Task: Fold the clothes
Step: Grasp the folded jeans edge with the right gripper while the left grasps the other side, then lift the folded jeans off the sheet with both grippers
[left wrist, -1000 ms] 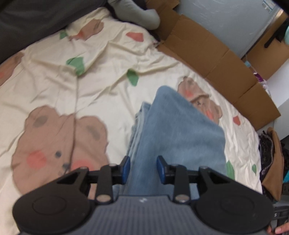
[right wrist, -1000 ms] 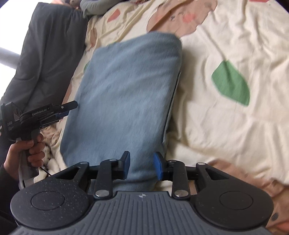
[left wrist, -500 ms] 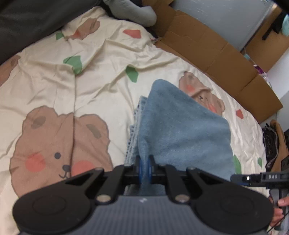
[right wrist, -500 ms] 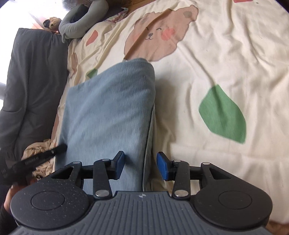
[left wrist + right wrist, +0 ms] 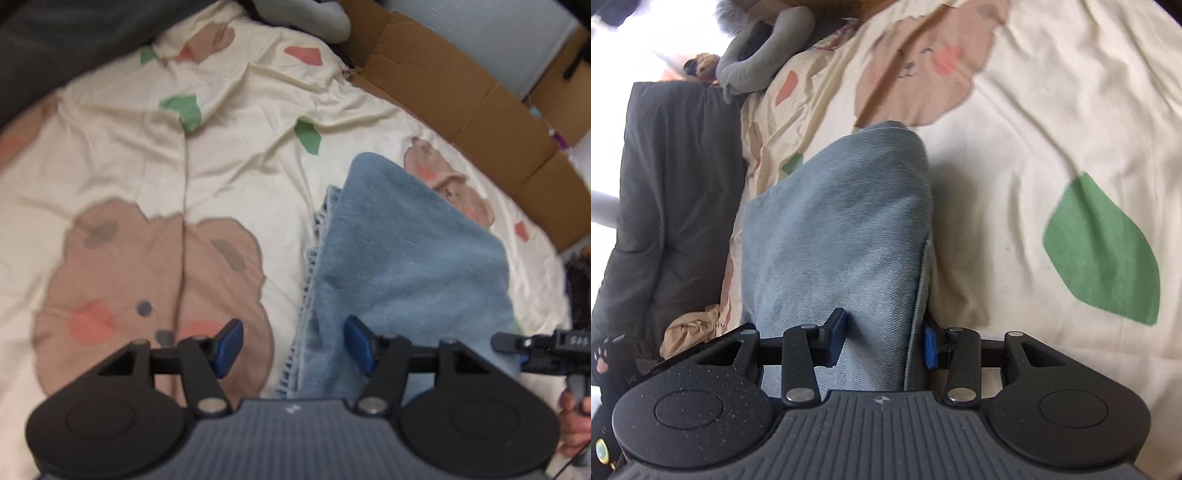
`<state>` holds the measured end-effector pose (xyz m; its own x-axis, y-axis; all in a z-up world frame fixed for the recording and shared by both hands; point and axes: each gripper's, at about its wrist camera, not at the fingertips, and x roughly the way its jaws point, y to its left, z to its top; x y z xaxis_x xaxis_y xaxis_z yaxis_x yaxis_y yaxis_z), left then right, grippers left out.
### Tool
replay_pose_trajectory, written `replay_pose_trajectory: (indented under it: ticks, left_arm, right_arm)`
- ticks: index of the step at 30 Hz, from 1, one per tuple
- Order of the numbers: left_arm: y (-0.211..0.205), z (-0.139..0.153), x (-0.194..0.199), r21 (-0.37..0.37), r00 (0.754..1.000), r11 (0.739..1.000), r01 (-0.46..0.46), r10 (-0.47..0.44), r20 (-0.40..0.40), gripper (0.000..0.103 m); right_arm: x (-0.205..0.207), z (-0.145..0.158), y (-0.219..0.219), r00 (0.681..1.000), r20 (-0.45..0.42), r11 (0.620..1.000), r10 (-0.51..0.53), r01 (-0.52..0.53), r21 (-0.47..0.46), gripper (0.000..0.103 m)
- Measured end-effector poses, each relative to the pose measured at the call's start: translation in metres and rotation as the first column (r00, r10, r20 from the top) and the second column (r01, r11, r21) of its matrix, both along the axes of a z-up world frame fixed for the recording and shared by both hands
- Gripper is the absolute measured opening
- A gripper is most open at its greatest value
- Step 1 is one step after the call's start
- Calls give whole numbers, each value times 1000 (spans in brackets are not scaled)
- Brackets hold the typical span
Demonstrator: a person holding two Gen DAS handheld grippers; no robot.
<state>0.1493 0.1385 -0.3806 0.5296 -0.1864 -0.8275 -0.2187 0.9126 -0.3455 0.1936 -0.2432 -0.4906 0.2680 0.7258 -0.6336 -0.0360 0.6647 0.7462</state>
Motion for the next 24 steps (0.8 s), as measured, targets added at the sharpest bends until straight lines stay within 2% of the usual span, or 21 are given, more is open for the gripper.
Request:
replay_pose_trajectory:
  ticks: [4, 7, 10, 12, 20, 24]
  left_arm:
    - [14, -12, -1, -130, 999, 991, -33, 32, -9, 61]
    - [20, -19, -2, -238, 999, 970, -41, 38, -13, 57]
    - [23, -24, 0, -304, 999, 952, -38, 34, -20, 52]
    - [23, -25, 2, -312, 999, 949, -33, 26, -27, 52]
    - [16, -26, 6, -327, 1000, 945, -17, 10, -24, 49]
    - [-2, -27, 11, -345, 999, 939, 17, -25, -20, 47]
  right_arm:
    - [3, -8, -6, 998, -59, 998, -24, 27, 53, 41]
    - [6, -15, -8, 996, -87, 997, -25, 31, 69, 40]
    - [4, -7, -4, 998, -65, 999, -11, 13, 31, 27]
    - [3, 0, -4, 998, -62, 999, -15, 17, 30, 20]
    - [5, 28, -16, 999, -45, 999, -11, 13, 39, 18]
    - [6, 40, -33, 999, -28, 1000, -22, 22, 12, 18]
